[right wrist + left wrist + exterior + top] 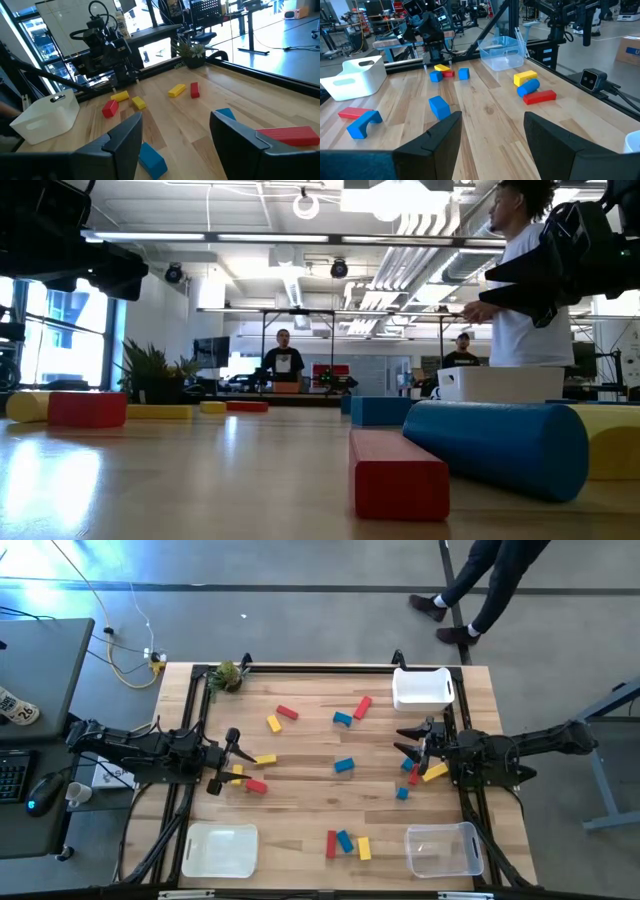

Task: Sort & place blocks by color

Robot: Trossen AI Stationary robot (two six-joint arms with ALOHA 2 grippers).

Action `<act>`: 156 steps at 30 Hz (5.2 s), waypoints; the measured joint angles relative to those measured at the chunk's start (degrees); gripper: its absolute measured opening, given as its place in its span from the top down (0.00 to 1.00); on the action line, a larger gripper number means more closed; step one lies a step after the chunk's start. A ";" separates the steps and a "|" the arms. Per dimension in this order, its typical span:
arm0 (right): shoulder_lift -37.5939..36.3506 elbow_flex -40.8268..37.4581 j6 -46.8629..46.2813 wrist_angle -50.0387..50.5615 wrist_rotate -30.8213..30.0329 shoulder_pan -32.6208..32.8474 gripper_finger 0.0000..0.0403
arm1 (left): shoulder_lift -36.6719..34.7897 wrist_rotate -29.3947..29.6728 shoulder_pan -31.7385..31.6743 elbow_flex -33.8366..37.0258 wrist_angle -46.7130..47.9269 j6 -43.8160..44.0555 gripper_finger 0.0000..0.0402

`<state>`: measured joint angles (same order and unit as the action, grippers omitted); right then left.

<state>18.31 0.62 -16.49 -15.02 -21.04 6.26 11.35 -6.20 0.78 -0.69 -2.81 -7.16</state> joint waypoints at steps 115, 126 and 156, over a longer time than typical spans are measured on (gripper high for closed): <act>-0.01 0.44 -2.83 -24.69 1.99 0.40 0.46 | 0.00 9.64 0.00 -0.02 -0.46 10.73 0.50; 3.07 14.12 0.93 -8.60 3.21 2.50 0.46 | -0.02 11.61 0.00 -0.02 -0.48 11.67 0.50; 34.41 41.46 -43.08 68.29 7.10 2.39 0.46 | -0.02 12.90 0.00 -0.02 -0.48 14.51 0.50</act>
<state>52.72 42.09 -59.57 53.27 -13.95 8.65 11.34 6.70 0.78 -0.71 -3.29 7.35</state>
